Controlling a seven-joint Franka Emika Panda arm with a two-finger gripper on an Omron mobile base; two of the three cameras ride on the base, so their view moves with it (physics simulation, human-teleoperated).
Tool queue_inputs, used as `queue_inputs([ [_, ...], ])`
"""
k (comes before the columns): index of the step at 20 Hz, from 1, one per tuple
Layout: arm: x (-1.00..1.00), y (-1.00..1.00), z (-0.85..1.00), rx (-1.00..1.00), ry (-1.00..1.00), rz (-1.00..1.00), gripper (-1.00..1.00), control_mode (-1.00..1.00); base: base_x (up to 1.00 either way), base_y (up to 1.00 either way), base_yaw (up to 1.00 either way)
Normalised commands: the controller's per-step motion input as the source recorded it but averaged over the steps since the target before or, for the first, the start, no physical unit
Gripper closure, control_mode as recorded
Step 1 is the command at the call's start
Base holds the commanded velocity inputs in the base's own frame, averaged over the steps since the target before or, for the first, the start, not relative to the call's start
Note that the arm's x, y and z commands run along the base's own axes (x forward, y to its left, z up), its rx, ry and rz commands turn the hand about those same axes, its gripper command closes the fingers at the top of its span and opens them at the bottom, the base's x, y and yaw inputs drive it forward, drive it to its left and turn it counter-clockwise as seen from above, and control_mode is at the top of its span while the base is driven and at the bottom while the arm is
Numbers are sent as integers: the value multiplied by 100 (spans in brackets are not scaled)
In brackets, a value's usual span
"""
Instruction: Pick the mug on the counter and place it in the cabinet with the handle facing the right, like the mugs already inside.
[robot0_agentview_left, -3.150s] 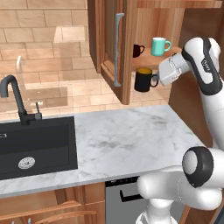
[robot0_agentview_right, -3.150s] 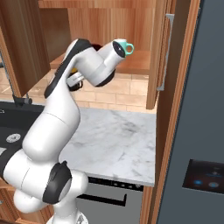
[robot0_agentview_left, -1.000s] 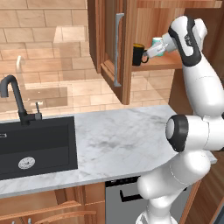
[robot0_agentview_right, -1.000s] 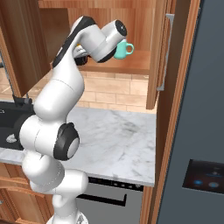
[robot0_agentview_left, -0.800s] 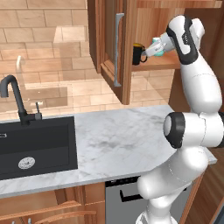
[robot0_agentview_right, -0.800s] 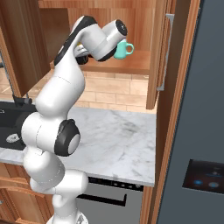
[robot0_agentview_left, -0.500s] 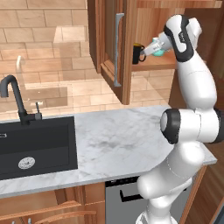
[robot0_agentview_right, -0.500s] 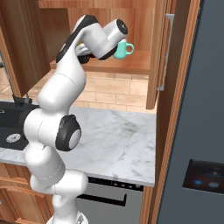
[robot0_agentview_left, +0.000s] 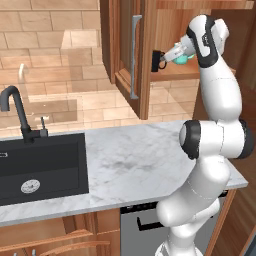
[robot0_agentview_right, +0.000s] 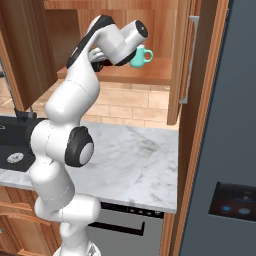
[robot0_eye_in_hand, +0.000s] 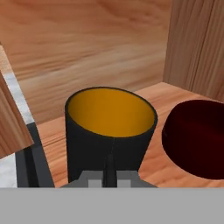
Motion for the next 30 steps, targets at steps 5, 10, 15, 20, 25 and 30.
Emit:
queue_inputs([
  [5, 11, 0, -15, 0, 0, 1, 100, -100, 0, 0, 0],
  [10, 0, 1, -9, 0, 0, 1, 100, -100, 0, 0, 0],
  [15, -1, 5, -5, 0, -1, 1, 100, -100, 0, 0, 0],
  [20, -2, 11, -8, 0, -1, 1, 100, -100, 0, 0, 0],
  [25, 0, 16, -12, 0, -1, 0, 100, -100, 0, 0, 0],
  [30, 0, 14, -17, -1, -4, 0, 100, -100, 0, 0, 0],
])
